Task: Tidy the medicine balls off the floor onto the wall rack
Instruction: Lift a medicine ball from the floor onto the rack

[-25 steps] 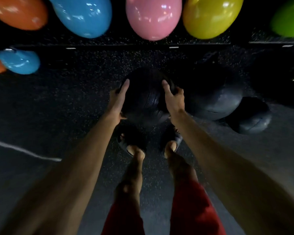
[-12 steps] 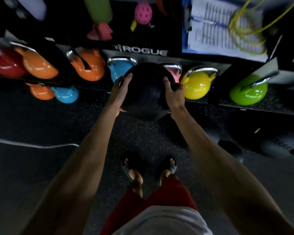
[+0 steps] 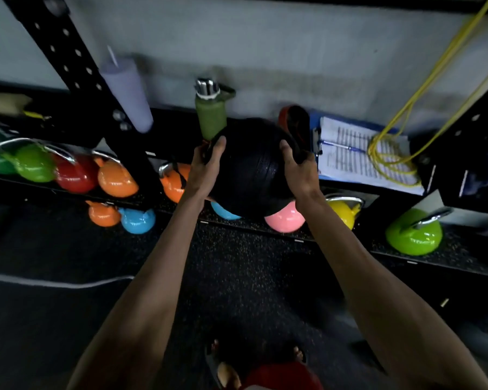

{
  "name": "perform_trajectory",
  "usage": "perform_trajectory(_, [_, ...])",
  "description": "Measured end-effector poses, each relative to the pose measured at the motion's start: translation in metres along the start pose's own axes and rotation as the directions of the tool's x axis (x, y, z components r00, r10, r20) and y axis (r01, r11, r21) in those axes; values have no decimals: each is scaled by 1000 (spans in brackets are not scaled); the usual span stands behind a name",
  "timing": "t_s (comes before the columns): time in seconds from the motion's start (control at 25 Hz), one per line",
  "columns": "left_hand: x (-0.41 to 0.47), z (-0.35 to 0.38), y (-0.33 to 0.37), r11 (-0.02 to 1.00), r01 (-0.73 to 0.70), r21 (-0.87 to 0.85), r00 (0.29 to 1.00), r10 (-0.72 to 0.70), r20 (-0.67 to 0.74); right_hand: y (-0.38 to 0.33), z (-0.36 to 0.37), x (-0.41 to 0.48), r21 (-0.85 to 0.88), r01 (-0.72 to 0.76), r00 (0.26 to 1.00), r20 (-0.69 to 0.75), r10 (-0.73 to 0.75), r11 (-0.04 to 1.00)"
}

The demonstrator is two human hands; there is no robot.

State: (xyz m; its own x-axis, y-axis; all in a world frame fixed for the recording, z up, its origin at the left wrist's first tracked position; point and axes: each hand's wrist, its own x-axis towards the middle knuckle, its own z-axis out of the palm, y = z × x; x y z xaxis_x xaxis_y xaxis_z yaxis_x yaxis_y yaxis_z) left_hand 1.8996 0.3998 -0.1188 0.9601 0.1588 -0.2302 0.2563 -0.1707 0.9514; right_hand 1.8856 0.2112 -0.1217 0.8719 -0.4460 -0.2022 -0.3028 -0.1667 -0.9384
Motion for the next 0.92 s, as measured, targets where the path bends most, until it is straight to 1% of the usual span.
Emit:
perform_trajectory(0.08, [0, -10, 17, 999, -42, 7, 999, 42, -30, -22, 3, 1, -2, 41, 999, -23, -42, 999])
perform_trajectory(0.28, [-1, -33, 64, 988, -153, 11, 985, 154, -72, -79, 5, -5, -18, 152, 988, -23, -152, 988])
perform_trajectory(0.36, [-3, -39, 84, 979, -203, 23, 976, 204, -69, -98, 1, -11, -3, 170, 985, -28, -170, 985])
perform_trajectory(0.48, [-11, -46, 111, 972, -235, 23, 970, 236, -58, -123, -8, -20, 44, 202, 979, -33, -200, 978])
perform_trajectory(0.56, [-19, -49, 131, 960, -279, 11, 960, 279, -41, -143, -18, -29, 44, 237, 971, -50, -235, 971])
perform_trajectory(0.8, [-39, -37, 194, 922, -388, -6, 922, 388, -3, -203, -64, -42, 12, 373, 914, -176, -365, 928])
perform_trajectory(0.92, [-44, -29, 214, 928, -373, 12, 927, 374, -17, -223, -84, -34, -37, 437, 884, -166, -437, 899])
